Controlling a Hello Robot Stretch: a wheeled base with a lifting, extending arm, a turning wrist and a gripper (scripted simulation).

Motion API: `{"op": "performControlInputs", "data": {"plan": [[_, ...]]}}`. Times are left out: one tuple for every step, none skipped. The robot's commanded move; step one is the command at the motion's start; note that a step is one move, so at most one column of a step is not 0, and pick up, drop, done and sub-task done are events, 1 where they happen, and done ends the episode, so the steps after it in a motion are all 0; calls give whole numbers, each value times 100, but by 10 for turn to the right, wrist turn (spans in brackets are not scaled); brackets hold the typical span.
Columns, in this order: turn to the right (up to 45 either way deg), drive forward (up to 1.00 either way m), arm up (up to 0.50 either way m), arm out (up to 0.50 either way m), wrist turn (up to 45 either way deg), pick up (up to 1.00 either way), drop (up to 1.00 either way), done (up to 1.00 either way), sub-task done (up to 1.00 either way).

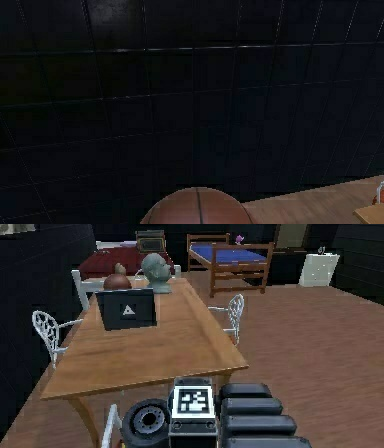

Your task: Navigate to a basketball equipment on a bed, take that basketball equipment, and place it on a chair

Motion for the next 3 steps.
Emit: {"op": "performControlInputs", "data": {"plan": [[0,0,0,26,0,0,0,0,0],[0,0,0,0,450,0,0,0,0],[0,0,0,0,450,0,0,0,0]]}}
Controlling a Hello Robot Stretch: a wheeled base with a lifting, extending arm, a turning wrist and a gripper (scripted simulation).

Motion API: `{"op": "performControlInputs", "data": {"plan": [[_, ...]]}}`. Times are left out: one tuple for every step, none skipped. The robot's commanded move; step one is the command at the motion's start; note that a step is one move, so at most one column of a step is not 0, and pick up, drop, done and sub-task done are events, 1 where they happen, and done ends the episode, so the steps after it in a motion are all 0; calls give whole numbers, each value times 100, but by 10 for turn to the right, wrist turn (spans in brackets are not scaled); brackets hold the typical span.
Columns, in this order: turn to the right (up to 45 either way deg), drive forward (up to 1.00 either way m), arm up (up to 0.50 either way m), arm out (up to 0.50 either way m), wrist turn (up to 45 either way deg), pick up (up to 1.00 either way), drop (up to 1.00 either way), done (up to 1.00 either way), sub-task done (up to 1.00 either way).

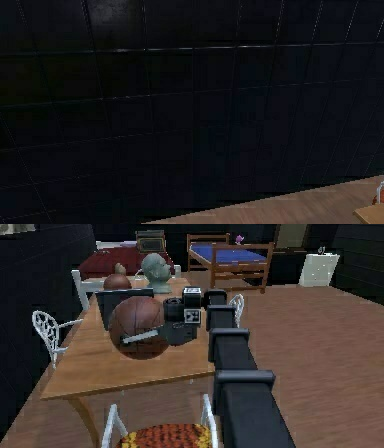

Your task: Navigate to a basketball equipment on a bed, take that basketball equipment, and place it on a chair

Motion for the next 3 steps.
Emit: {"op": "performControlInputs", "data": {"plan": [[0,0,0,0,180,0,0,0,0],[0,0,-44,0,0,0,0,0,0],[0,0,-50,0,0,0,0,0,0]]}}
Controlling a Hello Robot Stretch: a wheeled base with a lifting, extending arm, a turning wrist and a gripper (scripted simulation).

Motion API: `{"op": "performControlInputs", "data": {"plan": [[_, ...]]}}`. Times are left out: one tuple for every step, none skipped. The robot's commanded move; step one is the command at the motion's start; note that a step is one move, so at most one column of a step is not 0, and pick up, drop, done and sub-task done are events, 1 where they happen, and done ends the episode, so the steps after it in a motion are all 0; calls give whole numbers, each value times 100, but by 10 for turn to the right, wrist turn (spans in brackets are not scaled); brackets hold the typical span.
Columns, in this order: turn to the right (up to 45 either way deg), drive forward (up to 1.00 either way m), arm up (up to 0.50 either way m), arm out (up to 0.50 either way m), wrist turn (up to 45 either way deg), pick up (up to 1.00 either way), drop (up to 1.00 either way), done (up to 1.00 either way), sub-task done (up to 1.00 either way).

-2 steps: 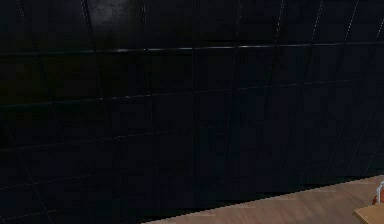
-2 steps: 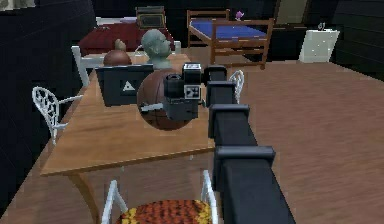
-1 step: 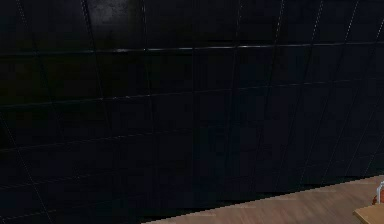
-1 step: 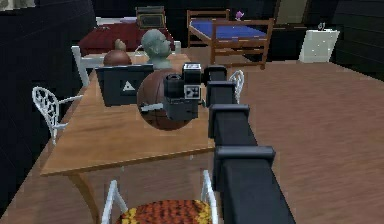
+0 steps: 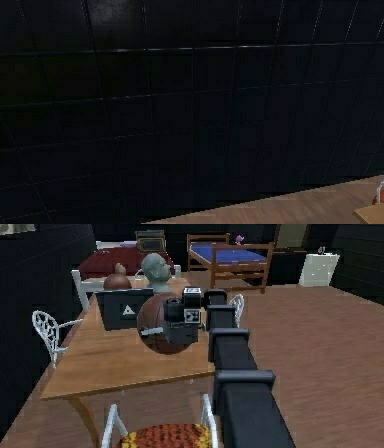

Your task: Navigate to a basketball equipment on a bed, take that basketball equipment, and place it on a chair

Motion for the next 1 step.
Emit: {"op": "performControlInputs", "data": {"plan": [[0,0,0,0,0,0,100,0,0]]}}
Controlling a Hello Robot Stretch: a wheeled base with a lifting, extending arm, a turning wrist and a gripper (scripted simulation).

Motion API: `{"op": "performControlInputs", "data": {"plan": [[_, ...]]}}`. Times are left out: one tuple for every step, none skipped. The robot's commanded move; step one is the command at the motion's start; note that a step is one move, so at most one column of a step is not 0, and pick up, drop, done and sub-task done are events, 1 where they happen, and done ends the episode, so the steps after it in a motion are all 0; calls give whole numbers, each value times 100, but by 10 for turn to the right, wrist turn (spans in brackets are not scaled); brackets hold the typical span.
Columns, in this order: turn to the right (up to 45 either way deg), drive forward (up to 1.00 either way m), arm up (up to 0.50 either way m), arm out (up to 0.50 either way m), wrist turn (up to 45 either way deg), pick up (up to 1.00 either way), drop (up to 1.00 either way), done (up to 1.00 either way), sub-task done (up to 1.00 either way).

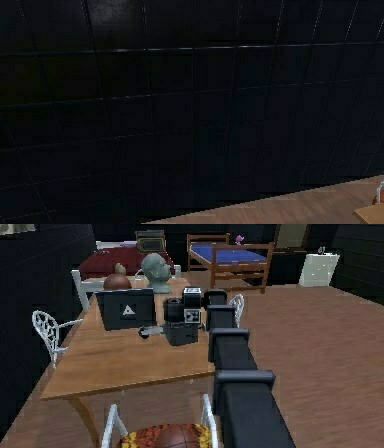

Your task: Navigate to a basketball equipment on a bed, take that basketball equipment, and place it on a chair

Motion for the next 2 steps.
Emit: {"op": "performControlInputs", "data": {"plan": [[0,0,0,-10,0,0,0,0,0],[0,0,0,0,0,0,0,100,0]]}}
